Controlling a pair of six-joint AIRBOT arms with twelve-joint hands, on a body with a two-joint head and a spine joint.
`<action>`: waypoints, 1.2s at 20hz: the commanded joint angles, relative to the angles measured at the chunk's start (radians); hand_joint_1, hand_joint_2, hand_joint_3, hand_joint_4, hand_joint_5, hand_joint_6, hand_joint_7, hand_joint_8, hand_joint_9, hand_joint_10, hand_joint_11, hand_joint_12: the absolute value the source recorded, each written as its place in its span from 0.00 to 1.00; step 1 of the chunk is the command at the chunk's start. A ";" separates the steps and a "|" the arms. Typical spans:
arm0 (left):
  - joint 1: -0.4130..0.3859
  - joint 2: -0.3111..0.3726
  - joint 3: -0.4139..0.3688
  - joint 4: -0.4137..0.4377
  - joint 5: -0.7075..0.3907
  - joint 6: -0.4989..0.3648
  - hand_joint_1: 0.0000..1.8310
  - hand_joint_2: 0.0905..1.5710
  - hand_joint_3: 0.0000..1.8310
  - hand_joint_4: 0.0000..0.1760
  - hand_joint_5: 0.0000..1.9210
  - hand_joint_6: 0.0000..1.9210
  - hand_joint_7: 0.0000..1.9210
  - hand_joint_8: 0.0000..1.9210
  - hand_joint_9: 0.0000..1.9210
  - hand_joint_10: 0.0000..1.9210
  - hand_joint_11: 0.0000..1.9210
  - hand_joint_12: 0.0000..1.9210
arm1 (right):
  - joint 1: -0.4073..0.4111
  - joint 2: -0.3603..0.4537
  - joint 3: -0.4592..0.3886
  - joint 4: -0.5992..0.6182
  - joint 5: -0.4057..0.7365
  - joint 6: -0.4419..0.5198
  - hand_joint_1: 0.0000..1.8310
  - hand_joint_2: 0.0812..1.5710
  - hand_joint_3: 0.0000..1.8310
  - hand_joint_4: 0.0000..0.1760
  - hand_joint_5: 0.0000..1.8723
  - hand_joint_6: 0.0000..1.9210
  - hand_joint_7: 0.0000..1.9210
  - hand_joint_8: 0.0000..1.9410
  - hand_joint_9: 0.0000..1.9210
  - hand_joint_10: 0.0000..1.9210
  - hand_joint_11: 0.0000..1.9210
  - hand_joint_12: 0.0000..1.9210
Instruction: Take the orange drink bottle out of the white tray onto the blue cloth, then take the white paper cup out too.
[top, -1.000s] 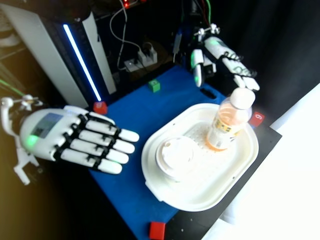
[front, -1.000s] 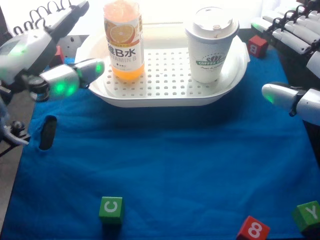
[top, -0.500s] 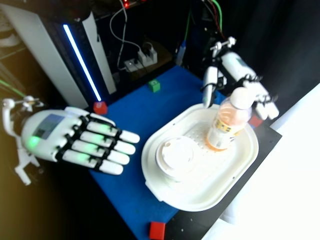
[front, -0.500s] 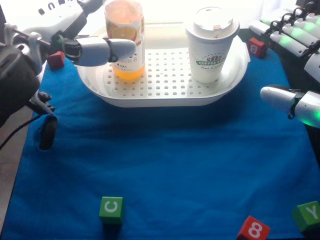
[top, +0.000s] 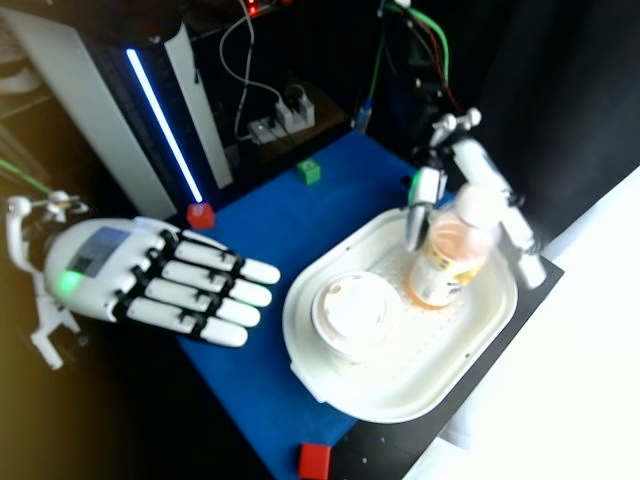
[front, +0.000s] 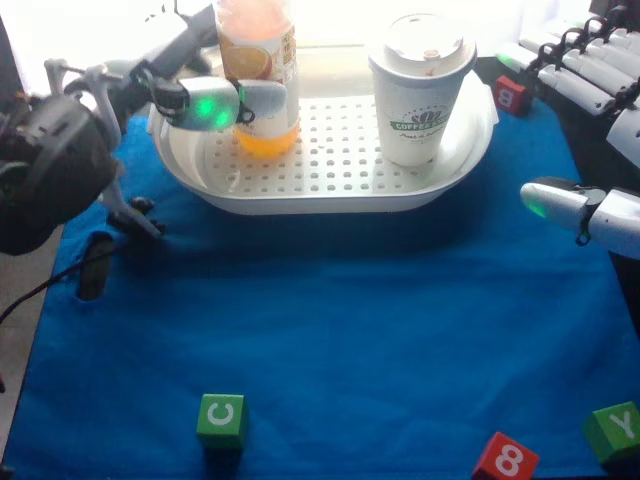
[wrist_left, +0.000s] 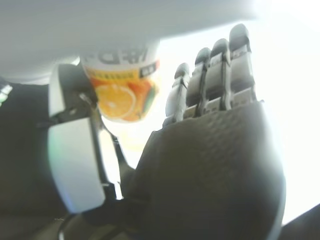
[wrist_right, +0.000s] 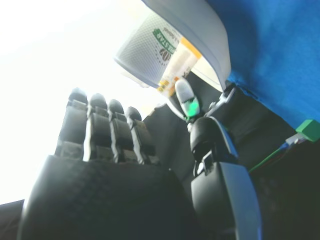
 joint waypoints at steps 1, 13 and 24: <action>0.000 -0.002 0.003 0.002 -0.107 -0.013 0.58 0.82 0.01 0.00 0.19 0.86 0.33 0.87 0.29 0.94 0.28 1.00 | 0.019 0.001 0.003 -0.005 0.122 -0.002 0.18 0.85 0.00 0.00 0.00 0.00 0.00 0.00 0.00 0.00 0.00 0.00; 0.008 0.175 -0.215 0.167 -0.410 -0.038 0.59 0.83 0.00 0.00 0.29 0.79 0.34 0.88 0.33 1.00 0.39 1.00 | 0.018 0.002 -0.002 0.001 0.122 -0.002 0.18 0.85 0.00 0.00 0.00 0.00 0.00 0.00 0.00 0.00 0.00 0.00; 0.256 0.409 -0.567 0.332 -0.740 -0.045 0.51 0.80 0.00 0.38 0.35 0.77 0.20 0.89 0.23 0.97 0.30 1.00 | 0.018 -0.005 -0.005 0.012 0.113 -0.002 0.17 0.86 0.00 0.00 0.00 0.00 0.00 0.00 0.00 0.00 0.00 0.00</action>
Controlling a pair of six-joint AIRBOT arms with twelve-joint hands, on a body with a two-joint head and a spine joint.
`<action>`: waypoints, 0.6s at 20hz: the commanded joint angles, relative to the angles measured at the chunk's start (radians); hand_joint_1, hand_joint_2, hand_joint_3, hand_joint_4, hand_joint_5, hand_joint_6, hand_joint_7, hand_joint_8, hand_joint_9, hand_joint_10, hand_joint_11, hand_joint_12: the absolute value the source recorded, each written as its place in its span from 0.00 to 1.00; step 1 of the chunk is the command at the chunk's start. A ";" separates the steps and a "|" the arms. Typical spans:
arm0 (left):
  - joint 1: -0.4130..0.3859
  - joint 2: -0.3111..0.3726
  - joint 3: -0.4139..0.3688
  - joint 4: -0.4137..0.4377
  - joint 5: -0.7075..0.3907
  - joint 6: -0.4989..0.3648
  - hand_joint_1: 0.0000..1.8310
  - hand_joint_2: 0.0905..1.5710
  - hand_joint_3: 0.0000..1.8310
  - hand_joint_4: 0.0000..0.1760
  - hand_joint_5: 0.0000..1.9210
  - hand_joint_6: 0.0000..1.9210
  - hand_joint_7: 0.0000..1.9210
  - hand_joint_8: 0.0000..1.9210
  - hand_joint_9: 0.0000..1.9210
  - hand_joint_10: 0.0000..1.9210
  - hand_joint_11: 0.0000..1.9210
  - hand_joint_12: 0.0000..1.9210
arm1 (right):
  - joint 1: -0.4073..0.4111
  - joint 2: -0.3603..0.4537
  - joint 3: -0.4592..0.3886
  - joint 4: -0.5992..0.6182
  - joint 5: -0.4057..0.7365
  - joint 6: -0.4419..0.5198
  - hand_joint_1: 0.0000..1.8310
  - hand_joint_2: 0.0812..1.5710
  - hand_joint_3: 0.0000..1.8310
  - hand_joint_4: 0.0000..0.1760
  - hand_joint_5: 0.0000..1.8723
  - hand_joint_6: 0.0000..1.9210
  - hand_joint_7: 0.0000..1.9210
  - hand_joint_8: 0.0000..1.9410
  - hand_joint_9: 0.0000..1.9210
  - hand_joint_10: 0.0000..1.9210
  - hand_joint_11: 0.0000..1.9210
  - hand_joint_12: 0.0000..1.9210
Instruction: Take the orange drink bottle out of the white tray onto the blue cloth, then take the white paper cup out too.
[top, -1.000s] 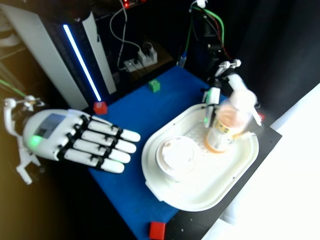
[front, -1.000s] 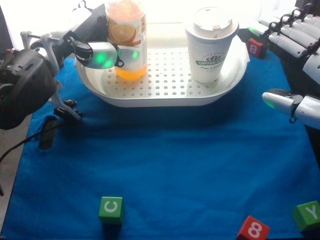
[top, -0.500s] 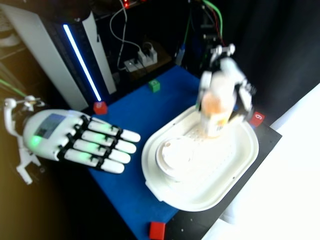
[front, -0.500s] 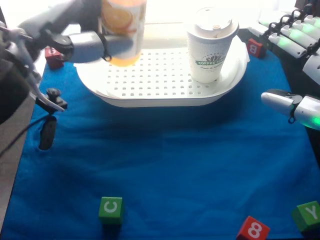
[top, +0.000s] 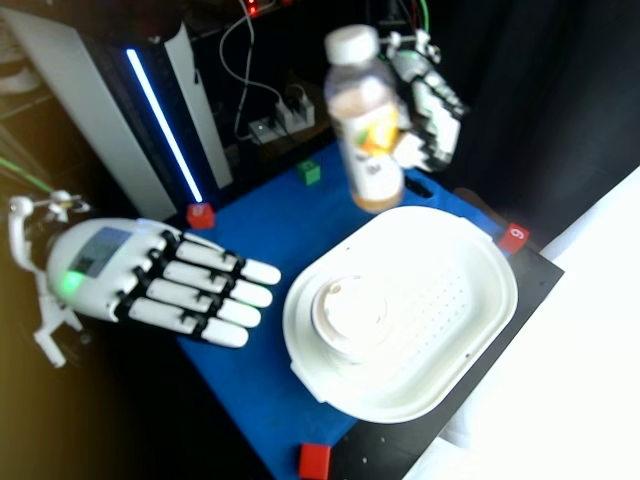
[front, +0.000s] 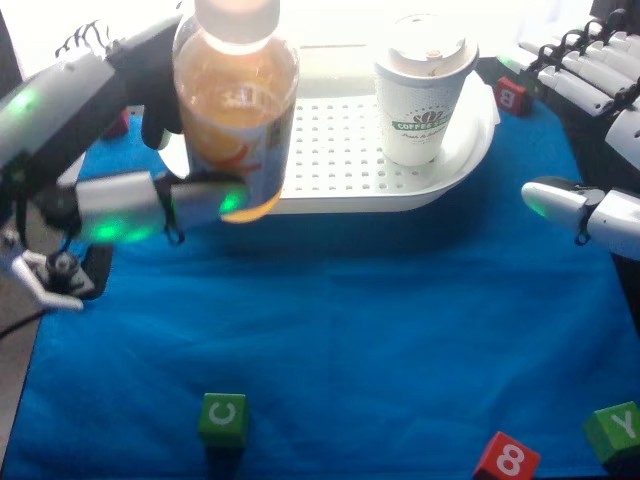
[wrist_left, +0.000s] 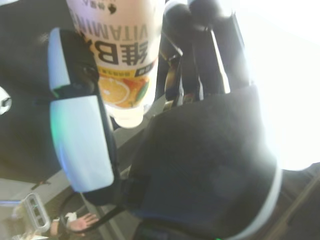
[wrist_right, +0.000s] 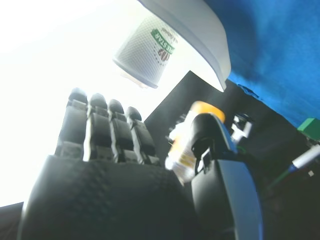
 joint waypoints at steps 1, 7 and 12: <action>0.009 0.002 -0.009 0.000 -0.144 -0.013 0.50 0.81 0.00 0.30 0.34 0.79 0.20 0.92 0.24 0.98 0.31 1.00 | 0.018 -0.001 0.001 -0.002 0.115 -0.002 0.17 0.85 0.00 0.00 0.00 0.00 0.00 0.00 0.00 0.00 0.00 0.00; 0.055 -0.095 0.065 -0.065 0.019 -0.071 0.41 0.80 0.00 0.00 0.12 0.61 0.18 0.61 0.19 0.78 0.16 0.97 | 0.018 -0.001 0.004 0.001 0.113 -0.002 0.23 0.84 0.00 0.00 0.00 0.00 0.00 0.00 0.00 0.00 0.00 0.00; 0.120 -0.096 0.052 -0.120 0.020 -0.073 0.28 0.74 0.00 0.32 0.08 0.02 0.12 0.01 0.05 0.18 0.00 0.48 | 0.034 0.000 0.009 -0.001 0.113 -0.002 0.24 0.85 0.00 0.00 0.00 0.00 0.00 0.00 0.00 0.00 0.00 0.00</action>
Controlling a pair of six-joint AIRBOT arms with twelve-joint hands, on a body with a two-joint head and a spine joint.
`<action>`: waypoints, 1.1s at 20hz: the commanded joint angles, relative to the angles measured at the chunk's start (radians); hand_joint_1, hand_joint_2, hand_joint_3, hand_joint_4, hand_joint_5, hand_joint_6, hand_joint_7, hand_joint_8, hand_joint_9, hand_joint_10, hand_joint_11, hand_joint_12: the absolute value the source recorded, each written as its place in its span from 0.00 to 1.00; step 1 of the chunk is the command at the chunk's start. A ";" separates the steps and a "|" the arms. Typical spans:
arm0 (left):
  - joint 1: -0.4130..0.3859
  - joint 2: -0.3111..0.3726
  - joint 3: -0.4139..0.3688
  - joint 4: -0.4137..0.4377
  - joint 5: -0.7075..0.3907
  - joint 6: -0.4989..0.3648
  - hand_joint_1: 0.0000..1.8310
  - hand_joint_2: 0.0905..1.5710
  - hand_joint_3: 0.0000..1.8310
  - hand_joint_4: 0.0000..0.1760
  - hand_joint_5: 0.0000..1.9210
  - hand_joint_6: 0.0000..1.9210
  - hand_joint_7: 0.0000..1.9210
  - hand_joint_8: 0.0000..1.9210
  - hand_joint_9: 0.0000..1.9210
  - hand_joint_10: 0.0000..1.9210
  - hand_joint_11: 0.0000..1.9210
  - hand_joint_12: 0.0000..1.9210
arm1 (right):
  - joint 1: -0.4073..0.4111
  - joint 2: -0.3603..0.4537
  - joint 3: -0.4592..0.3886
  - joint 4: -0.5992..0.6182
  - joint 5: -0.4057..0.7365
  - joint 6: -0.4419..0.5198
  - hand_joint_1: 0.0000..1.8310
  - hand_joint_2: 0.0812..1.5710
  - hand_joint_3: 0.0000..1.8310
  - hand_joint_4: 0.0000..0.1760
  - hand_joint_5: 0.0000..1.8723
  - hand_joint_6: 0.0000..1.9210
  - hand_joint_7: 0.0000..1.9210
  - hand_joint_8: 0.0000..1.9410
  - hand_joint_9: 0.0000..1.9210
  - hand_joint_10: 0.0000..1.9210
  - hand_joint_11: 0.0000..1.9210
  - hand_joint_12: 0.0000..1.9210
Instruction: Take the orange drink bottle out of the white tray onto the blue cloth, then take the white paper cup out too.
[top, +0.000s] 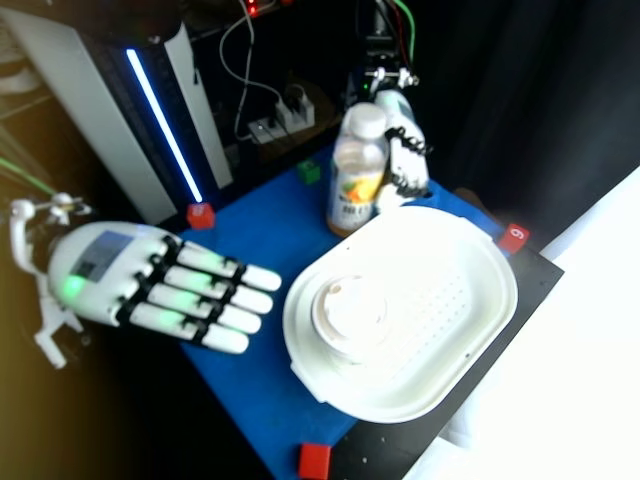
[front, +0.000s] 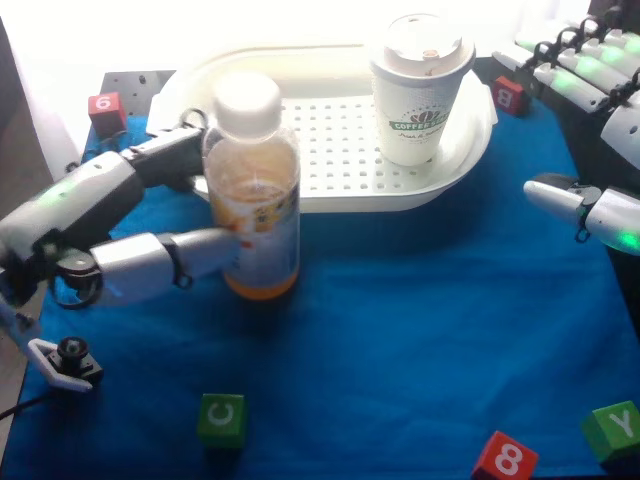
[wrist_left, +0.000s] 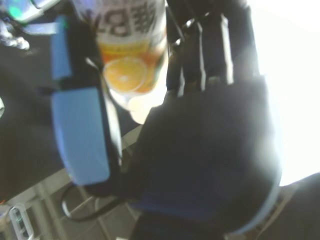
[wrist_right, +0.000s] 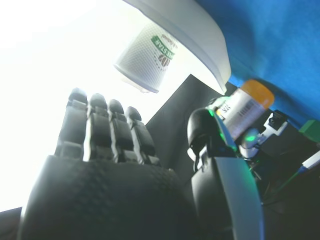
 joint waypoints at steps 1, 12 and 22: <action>0.012 0.003 -0.010 0.006 -0.093 -0.004 0.23 0.74 0.00 0.43 0.03 0.01 0.06 0.00 0.02 0.08 0.00 0.29 | 0.023 0.002 0.008 -0.003 0.123 -0.003 0.25 0.84 0.00 0.00 0.00 0.00 0.00 0.00 0.00 0.00 0.00 0.00; 0.105 0.131 -0.130 -0.018 -0.297 0.084 0.27 0.68 0.00 0.89 0.00 0.00 0.00 0.00 0.00 0.00 0.00 0.00 | 0.165 -0.044 0.064 -0.053 0.077 -0.003 0.19 0.83 0.00 0.38 0.00 0.00 0.00 0.00 0.00 0.00 0.00 0.00; 0.202 0.161 -0.160 -0.123 -0.431 0.112 0.28 0.70 0.00 0.88 0.00 0.00 0.00 0.00 0.00 0.00 0.00 0.00 | 0.370 -0.302 0.317 -0.098 -0.198 -0.003 0.25 0.77 0.00 0.23 0.00 0.00 0.00 0.00 0.00 0.00 0.00 0.00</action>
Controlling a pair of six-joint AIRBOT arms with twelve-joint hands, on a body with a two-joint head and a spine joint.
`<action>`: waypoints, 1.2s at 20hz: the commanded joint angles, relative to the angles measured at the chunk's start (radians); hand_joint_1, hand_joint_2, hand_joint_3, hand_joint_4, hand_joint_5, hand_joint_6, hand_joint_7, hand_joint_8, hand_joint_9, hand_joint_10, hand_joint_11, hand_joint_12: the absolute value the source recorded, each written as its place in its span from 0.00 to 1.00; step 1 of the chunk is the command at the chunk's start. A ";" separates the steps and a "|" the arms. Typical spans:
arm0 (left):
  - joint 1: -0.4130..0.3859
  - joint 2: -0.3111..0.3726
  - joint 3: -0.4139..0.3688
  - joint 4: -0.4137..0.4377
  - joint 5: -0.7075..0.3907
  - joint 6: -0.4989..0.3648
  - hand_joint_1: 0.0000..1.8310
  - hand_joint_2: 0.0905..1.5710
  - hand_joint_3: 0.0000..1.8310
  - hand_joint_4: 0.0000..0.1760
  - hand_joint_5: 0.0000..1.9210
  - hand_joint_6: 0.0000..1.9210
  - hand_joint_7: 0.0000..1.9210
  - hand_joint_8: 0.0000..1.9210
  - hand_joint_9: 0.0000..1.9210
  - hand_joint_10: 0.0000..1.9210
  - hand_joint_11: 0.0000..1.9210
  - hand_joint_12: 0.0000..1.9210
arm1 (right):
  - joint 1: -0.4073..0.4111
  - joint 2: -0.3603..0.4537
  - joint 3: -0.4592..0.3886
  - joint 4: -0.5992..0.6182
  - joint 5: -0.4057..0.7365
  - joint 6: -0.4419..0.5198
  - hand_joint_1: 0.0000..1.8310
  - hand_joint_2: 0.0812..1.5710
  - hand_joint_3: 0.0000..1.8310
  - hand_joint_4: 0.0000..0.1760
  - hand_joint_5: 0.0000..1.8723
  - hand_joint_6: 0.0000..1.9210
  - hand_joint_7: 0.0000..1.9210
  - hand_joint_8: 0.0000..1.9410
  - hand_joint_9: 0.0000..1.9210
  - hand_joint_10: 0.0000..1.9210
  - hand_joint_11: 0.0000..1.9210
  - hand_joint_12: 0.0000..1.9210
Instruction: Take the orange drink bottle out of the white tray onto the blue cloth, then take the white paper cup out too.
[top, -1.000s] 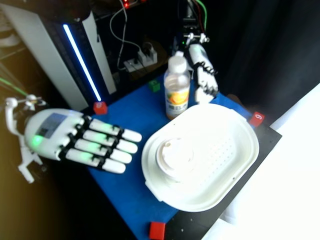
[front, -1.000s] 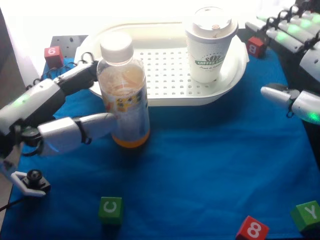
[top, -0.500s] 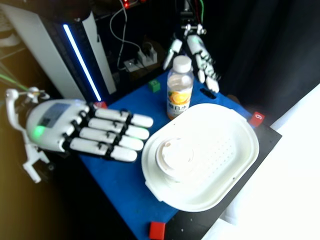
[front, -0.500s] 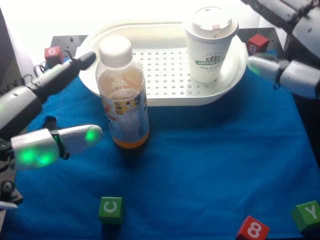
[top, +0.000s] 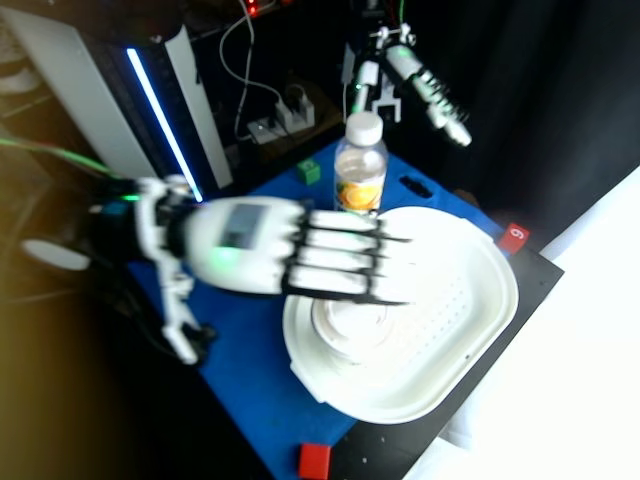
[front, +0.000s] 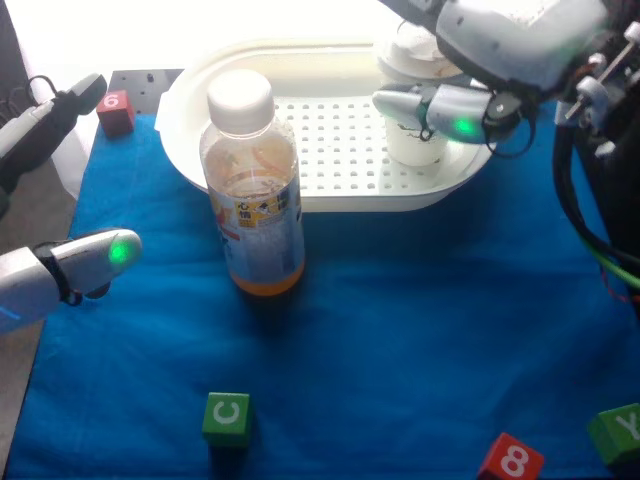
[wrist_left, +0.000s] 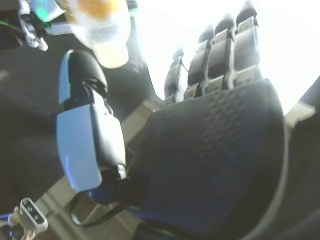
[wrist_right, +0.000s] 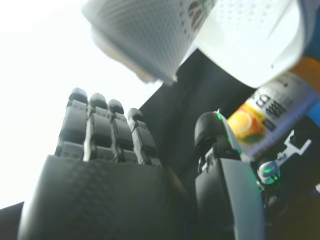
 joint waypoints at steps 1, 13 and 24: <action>-0.008 0.004 0.001 0.008 -0.128 -0.005 0.28 0.70 0.00 0.86 0.00 0.00 0.00 0.00 0.00 0.00 0.01 0.01 | 0.015 -0.010 0.014 0.006 0.083 -0.002 0.28 0.76 0.00 0.19 0.00 0.00 0.00 0.00 0.00 0.00 0.00 0.00; -0.008 -0.004 0.004 -0.004 -0.129 -0.005 0.25 0.71 0.00 1.00 0.00 0.00 0.00 0.00 0.00 0.00 0.01 0.01 | 0.016 -0.072 0.115 0.088 -0.028 -0.002 0.43 0.73 0.00 0.00 0.11 0.09 0.14 0.03 0.08 0.30 0.00 0.78; -0.004 -0.009 0.008 -0.018 -0.133 -0.005 0.25 0.73 0.00 0.99 0.00 0.00 0.00 0.00 0.00 0.00 0.00 0.00 | 0.017 -0.042 0.058 0.061 0.011 -0.001 0.48 0.75 0.00 0.00 0.00 0.72 0.05 0.57 0.15 0.81 0.21 0.98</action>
